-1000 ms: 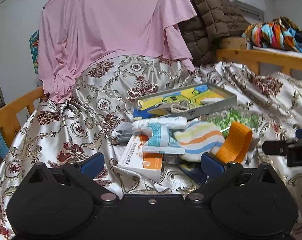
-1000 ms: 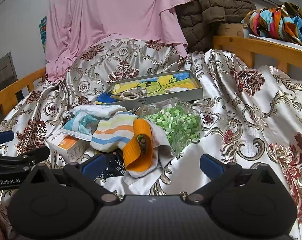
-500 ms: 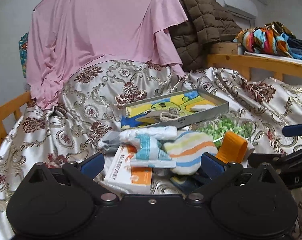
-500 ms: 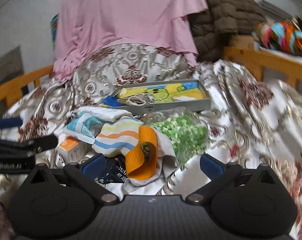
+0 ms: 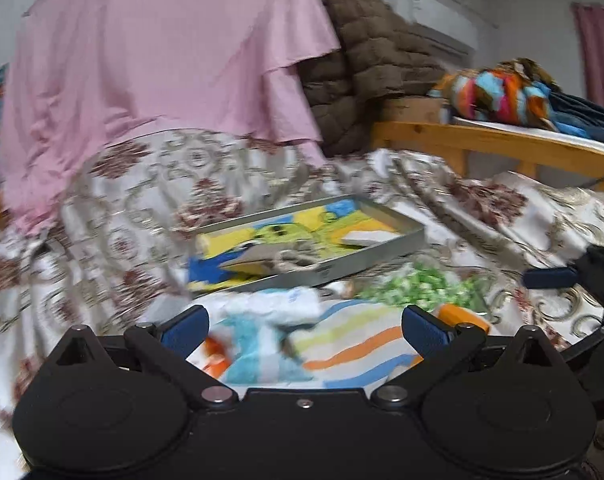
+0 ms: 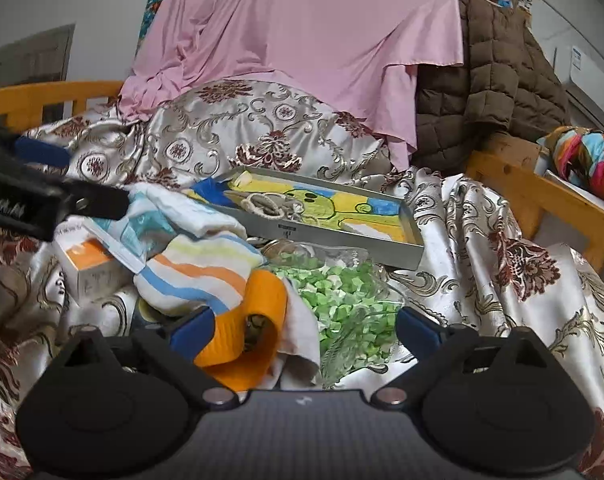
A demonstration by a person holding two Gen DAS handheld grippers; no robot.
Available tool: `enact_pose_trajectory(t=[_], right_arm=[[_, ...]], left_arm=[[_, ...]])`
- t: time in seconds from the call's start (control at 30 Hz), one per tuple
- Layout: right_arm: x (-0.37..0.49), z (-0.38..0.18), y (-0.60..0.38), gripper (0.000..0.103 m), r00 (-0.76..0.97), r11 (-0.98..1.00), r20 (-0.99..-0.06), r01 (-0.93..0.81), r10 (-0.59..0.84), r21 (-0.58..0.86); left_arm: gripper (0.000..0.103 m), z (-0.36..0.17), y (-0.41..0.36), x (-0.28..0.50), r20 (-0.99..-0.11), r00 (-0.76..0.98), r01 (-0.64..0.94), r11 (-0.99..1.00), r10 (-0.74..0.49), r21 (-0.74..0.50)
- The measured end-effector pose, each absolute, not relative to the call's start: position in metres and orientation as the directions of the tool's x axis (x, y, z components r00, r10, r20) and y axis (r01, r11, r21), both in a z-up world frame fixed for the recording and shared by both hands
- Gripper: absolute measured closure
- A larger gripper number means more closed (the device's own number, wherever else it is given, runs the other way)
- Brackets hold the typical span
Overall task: Organize soft objects
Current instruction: 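Grasp the striped towel with the left tool while the right tool grasps the orange strip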
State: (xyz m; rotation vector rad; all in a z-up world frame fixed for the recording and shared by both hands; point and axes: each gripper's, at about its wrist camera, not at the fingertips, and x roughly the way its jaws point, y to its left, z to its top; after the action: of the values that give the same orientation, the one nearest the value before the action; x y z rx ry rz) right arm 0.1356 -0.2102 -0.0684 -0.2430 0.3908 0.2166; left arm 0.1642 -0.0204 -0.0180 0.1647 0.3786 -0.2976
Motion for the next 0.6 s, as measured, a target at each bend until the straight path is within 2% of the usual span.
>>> enact_pose_trajectory(t=[0.1, 0.3, 0.47, 0.6], right_arm=[[0.135, -0.069, -0.207, 0.009, 0.906, 0.936, -0.386, -0.275, 0.175, -0.221], [0.135, -0.075, -0.198, 0.023, 0.896, 0.903, -0.386, -0.336, 0.220, -0.268], [0.138, -0.081, -0.189, 0.030, 0.890, 0.879, -0.390, -0.368, 0.238, -0.303], [0.142, -0.084, -0.187, 0.041, 0.889, 0.873, -0.392, -0.371, 0.236, -0.316]], left_arm=[[0.001, -0.024, -0.029, 0.177, -0.394, 0.864, 0.382, 0.917, -0.312, 0.112], [0.001, -0.035, -0.039, 0.193, -0.447, 0.808, 0.467, 0.880, -0.384, 0.087], [0.001, -0.047, -0.034, 0.220, -0.532, 0.715, 0.472, 0.875, -0.454, -0.112], [0.001, -0.054, -0.034, 0.236, -0.559, 0.679, 0.458, 0.870, -0.476, -0.184]])
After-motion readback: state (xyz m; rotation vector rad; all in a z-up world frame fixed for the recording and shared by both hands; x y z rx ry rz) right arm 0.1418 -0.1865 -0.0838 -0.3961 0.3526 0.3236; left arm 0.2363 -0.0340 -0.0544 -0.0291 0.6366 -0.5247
